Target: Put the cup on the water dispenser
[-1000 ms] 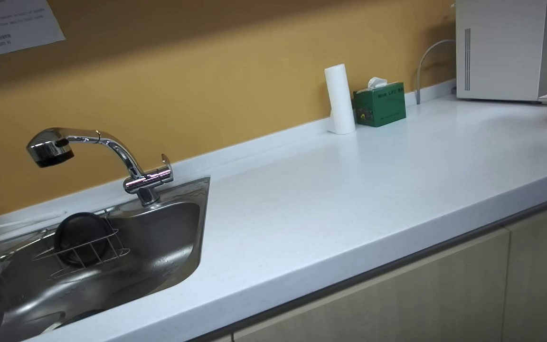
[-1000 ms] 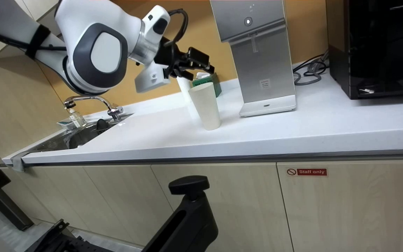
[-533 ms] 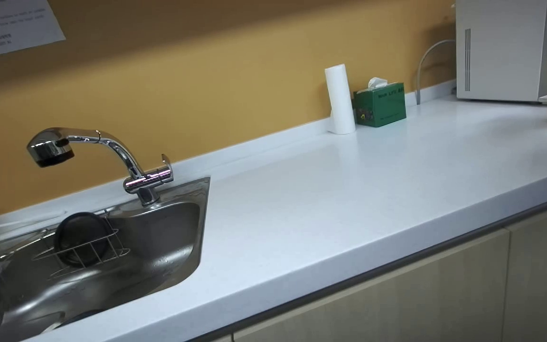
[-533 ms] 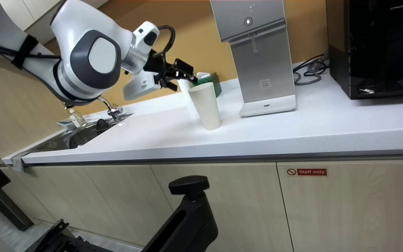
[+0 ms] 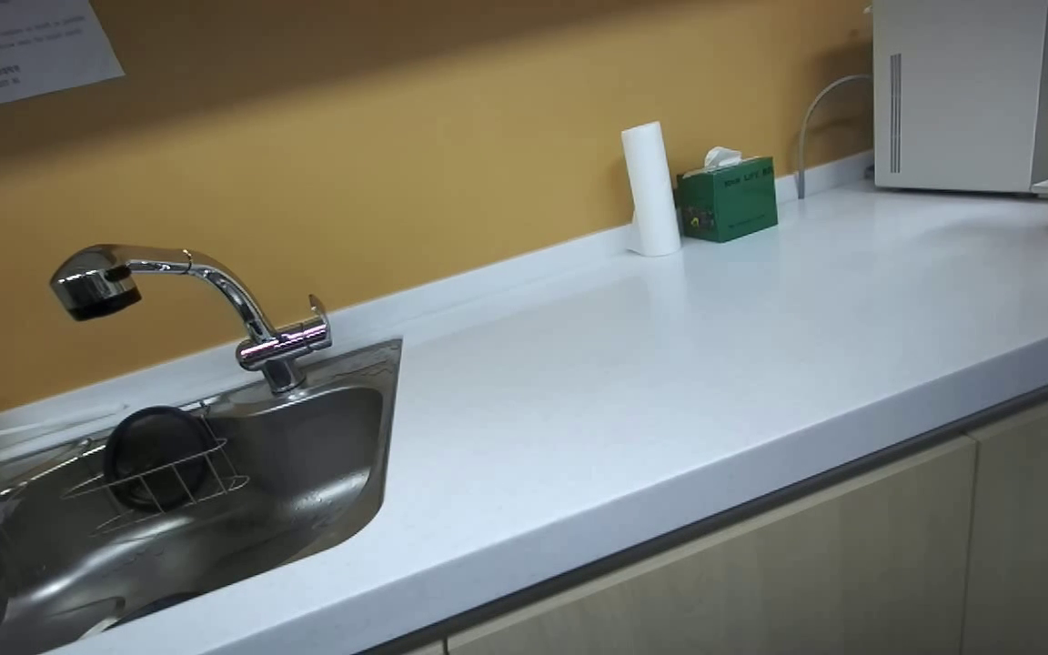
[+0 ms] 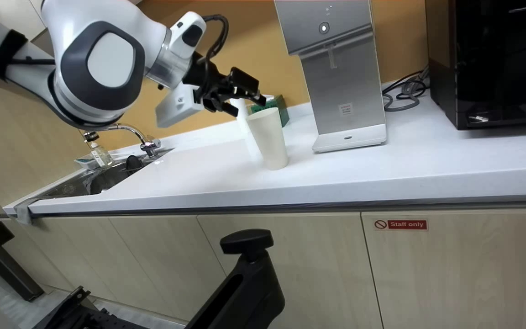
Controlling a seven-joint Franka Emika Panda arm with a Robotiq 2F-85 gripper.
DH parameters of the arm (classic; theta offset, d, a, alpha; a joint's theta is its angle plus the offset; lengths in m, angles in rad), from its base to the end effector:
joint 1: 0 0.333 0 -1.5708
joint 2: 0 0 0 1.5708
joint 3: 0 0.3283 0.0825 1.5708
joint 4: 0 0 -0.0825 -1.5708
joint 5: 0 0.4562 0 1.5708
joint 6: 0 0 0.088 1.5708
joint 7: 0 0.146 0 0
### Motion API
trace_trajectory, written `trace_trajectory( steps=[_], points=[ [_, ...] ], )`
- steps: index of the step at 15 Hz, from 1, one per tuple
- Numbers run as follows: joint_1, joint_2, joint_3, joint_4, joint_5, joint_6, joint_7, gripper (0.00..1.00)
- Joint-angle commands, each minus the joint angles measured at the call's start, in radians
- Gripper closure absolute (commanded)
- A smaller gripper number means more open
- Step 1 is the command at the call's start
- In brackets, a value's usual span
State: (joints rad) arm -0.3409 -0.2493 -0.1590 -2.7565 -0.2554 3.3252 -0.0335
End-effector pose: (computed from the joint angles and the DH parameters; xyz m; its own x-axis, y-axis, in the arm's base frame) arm 0.4534 -0.2115 0.3148 0.6947 -0.0876 0.7139 -0.2595 -0.9562 0.1352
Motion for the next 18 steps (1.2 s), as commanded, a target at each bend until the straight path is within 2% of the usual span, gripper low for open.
trace_trajectory(
  steps=[1,3,8,10,15,16,18],
  points=[
    [-0.186,0.0,0.13,0.0,0.03,-0.035,-0.012,0.0],
    [-0.222,0.007,0.176,-0.01,0.024,-0.059,0.0,0.0],
    [-0.199,0.036,0.236,-0.017,0.018,-0.102,0.007,0.0],
    [-0.17,0.066,0.242,-0.018,0.024,-0.071,0.006,0.0],
    [-0.203,0.15,0.321,0.0,0.095,0.018,0.056,0.0],
    [-0.187,0.118,0.294,-0.017,0.071,-0.015,0.015,0.0],
    [-0.192,0.142,0.308,-0.013,0.089,0.009,0.021,0.0]
  ],
)
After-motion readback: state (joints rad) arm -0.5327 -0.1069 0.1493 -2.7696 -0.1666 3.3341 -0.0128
